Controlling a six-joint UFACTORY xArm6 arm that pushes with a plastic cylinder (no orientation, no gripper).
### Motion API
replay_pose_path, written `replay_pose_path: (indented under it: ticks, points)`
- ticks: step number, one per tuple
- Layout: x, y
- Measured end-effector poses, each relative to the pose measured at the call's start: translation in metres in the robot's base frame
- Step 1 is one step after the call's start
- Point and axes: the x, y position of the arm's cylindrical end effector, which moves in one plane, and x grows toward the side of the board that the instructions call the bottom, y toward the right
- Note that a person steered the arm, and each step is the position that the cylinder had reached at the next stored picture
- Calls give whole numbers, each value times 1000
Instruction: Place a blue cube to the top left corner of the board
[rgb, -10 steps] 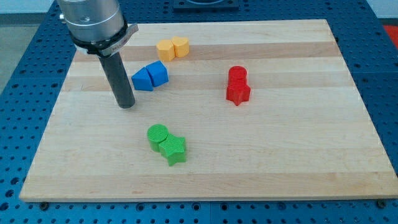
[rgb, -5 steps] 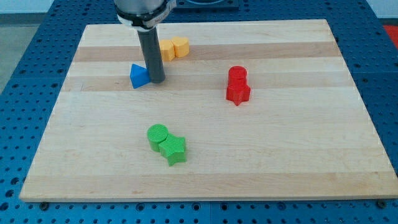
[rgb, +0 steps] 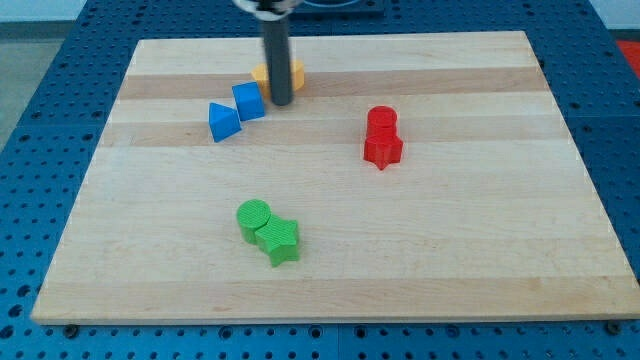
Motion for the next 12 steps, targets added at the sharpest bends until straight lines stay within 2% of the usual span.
replay_pose_path:
  ticks: [1, 2, 5, 6, 7, 9, 11, 12]
  points:
    - [5, -78]
    - [12, -115]
    - [99, -115]
    - [117, -134]
    - [101, -154]
    - [13, -141]
    - [10, -128]
    - [-21, -127]
